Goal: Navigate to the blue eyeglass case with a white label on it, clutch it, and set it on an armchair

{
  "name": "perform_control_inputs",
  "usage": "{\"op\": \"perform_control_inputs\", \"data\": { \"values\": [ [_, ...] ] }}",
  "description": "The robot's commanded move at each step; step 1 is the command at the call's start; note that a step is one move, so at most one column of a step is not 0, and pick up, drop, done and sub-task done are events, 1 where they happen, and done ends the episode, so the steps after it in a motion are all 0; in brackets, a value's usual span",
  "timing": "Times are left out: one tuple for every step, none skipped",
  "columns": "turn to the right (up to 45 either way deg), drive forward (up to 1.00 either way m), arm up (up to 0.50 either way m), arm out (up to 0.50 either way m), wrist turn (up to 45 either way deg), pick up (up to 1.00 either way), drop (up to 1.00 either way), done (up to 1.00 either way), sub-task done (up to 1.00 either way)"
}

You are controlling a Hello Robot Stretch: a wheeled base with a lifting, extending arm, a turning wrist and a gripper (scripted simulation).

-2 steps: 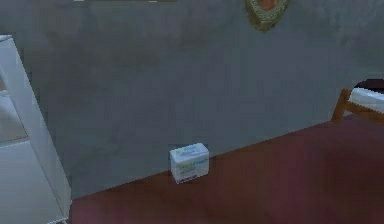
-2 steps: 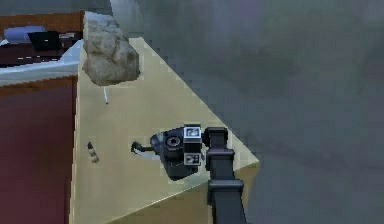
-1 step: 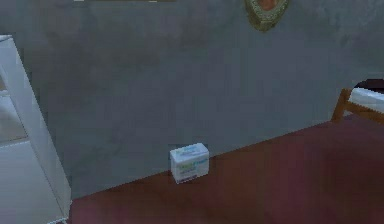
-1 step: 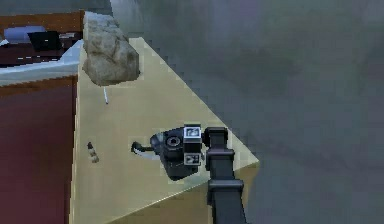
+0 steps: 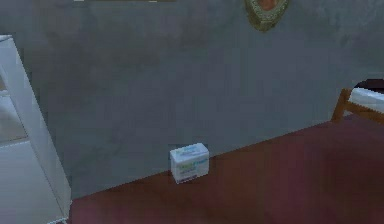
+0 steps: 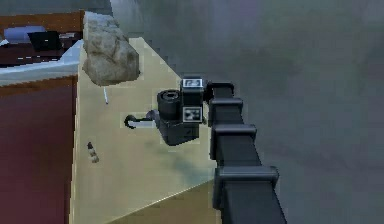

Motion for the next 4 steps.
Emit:
{"op": "perform_control_inputs", "data": {
  "values": [
    [0.0,0.00,0.02,0.00,0.0,0.00,0.00,0.00,0.00],
    [0.0,0.00,0.00,0.00,-45.0,0.00,0.00,0.00,0.00],
    [0.0,0.00,0.00,0.00,-45.0,0.00,0.00,0.00,0.00],
    [0.0,0.00,0.00,0.00,-12.0,0.00,0.00,0.00,0.00]
  ]
}}
